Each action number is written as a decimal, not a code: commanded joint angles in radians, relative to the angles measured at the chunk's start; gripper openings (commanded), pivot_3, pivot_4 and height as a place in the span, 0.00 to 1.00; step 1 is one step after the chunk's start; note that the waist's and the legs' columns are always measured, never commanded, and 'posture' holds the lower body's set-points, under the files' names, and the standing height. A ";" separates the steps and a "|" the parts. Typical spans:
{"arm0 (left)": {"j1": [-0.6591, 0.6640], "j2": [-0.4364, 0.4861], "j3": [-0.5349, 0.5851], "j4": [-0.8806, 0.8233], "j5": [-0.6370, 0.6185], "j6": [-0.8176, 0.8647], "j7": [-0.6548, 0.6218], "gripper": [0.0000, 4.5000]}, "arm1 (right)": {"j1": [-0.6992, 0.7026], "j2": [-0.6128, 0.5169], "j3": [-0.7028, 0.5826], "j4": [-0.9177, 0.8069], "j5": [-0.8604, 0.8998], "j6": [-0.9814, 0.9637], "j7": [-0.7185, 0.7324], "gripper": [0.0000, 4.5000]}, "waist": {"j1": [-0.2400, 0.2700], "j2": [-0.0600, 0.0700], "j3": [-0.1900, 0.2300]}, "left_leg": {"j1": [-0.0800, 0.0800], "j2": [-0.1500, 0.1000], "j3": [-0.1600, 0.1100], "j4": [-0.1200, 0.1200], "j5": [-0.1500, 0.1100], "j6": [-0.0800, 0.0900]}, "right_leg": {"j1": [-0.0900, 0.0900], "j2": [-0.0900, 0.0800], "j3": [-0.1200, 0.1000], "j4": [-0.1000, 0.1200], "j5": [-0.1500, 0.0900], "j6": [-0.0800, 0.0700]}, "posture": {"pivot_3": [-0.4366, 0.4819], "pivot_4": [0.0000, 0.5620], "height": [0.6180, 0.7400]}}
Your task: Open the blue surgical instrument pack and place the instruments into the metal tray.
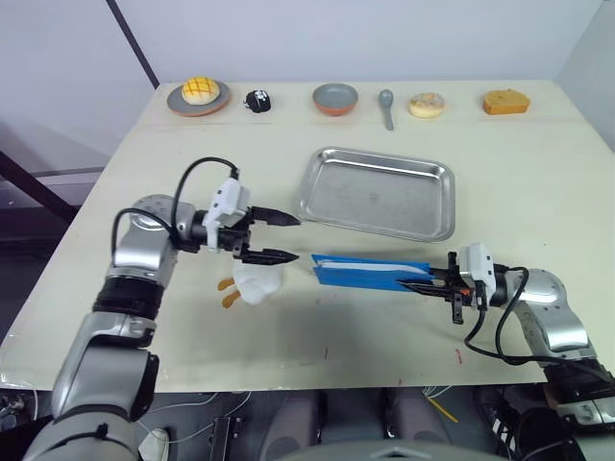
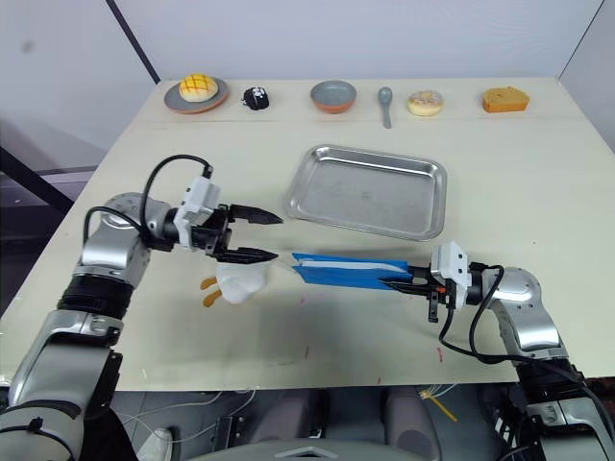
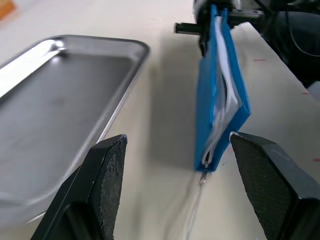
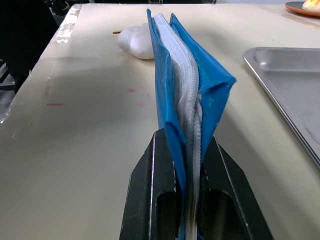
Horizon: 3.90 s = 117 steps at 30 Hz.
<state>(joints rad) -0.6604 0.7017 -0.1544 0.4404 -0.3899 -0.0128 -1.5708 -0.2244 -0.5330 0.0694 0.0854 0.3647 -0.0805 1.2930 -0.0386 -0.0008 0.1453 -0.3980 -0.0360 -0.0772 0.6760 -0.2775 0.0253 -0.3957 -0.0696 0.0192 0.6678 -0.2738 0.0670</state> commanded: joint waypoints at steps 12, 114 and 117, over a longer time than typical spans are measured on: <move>-0.001 -0.126 -0.001 0.048 0.048 -0.079 -0.030 0.78 | -0.012 -0.008 0.005 -0.006 0.000 -0.032 0.018 0.00 | -0.001 0.000 0.000 | 0.000 0.000 0.000 0.000 0.000 0.000 | 0.000 0.000 0.000 0.000 0.000 0.000 | 0.48 0.27 1.00; -0.165 -0.371 -0.157 0.481 0.448 0.151 0.205 0.00 | 0.297 -0.153 0.063 -0.185 -0.044 0.067 -0.091 0.01 | 0.029 -0.004 -0.012 | 0.016 -0.005 -0.004 0.000 -0.002 0.003 | 0.022 -0.002 -0.002 -0.006 -0.002 0.004 | 0.48 0.27 1.00; -0.160 -0.375 -0.146 0.474 0.439 0.125 0.204 0.00 | 0.297 -0.155 0.043 -0.204 -0.029 0.062 -0.100 0.01 | 0.029 -0.004 -0.012 | 0.016 -0.005 -0.004 0.000 -0.004 0.006 | 0.022 -0.002 -0.002 -0.006 -0.002 0.004 | 0.48 0.27 1.00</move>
<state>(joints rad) -0.8747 0.3481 -0.2436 0.8718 -0.0021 0.1094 -1.3709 0.0725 -0.6818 0.1456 -0.1054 0.3316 -0.0173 1.2145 -0.0096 -0.0044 0.1331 -0.3817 -0.0408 -0.0811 0.6757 -0.2810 0.0312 -0.3740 -0.0717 0.0173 0.6617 -0.2761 0.0708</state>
